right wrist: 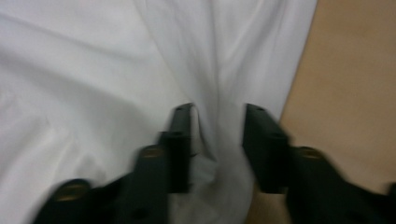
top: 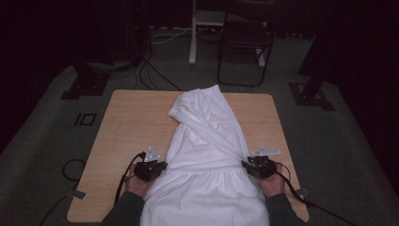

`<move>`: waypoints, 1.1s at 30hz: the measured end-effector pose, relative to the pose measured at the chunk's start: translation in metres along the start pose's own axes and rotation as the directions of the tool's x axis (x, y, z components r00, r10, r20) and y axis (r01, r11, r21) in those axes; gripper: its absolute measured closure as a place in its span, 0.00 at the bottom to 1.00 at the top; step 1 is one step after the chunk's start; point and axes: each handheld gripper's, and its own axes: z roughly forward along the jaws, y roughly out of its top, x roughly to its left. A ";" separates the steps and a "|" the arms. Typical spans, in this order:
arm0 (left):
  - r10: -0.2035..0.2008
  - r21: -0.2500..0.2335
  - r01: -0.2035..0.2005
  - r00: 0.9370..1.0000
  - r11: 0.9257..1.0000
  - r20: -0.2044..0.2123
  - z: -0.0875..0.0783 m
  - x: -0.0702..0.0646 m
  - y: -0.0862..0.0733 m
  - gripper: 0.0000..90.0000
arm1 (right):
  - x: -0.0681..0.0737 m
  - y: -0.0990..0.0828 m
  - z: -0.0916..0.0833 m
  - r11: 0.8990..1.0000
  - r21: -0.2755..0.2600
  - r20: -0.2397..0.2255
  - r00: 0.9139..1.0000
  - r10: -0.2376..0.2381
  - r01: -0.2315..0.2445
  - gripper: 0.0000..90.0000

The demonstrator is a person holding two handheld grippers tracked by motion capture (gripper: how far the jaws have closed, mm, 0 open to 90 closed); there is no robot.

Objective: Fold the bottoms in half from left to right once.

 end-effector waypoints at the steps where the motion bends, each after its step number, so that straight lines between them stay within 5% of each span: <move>1: 0.001 -0.004 -0.001 1.000 1.000 -0.001 0.001 0.000 0.000 0.96 | 0.001 0.007 0.000 1.000 -0.024 -0.008 1.000 -0.003 0.003 0.53; 5: 0.001 -0.018 -0.001 1.000 1.000 -0.001 0.003 -0.001 0.000 0.95 | 0.005 0.039 0.013 0.998 -0.054 -0.042 0.998 -0.043 0.041 0.46; 14: 0.001 -0.027 -0.001 1.000 1.000 -0.003 0.003 -0.001 -0.001 0.94 | 0.034 0.084 0.076 0.980 0.020 -0.050 0.979 -0.196 0.197 0.34; 16: 0.003 -0.028 -0.003 1.000 1.000 -0.003 0.003 -0.001 -0.002 0.94 | 0.039 0.088 0.088 0.965 0.059 -0.021 0.967 -0.253 0.254 0.36; 18: 0.003 -0.027 -0.003 1.000 1.000 -0.004 0.002 -0.001 -0.002 0.94 | 0.036 0.090 0.092 0.950 0.089 0.069 0.949 -0.307 0.300 0.55; 20: 0.003 -0.026 -0.003 1.000 1.000 -0.002 0.002 -0.001 -0.002 0.94 | 0.020 0.094 0.086 0.968 0.048 0.121 0.961 -0.250 0.246 0.74; 22: 0.004 -0.026 -0.004 1.000 1.000 -0.002 0.002 -0.002 -0.002 0.94 | -0.005 0.097 0.075 0.992 -0.003 0.174 0.977 -0.127 0.130 0.94; 23: 0.004 -0.026 -0.004 1.000 1.000 -0.001 0.002 -0.002 -0.002 0.95 | -0.018 0.097 0.071 0.997 -0.010 0.196 0.978 -0.074 0.078 0.99; 26: 0.006 -0.024 -0.006 1.000 1.000 0.008 0.003 -0.003 -0.001 0.96 | -0.045 0.093 0.069 1.000 -0.012 0.217 0.976 0.006 -0.004 0.99; 30: 0.005 -0.016 -0.005 1.000 1.000 0.008 0.002 -0.004 0.000 0.94 | -0.057 0.080 0.082 0.994 -0.001 0.158 0.981 0.112 -0.113 0.97; 33: -0.012 -0.016 0.012 1.000 1.000 -0.003 0.000 0.001 0.004 0.72 | -0.055 0.071 0.093 0.993 0.017 0.142 0.983 0.116 -0.120 0.96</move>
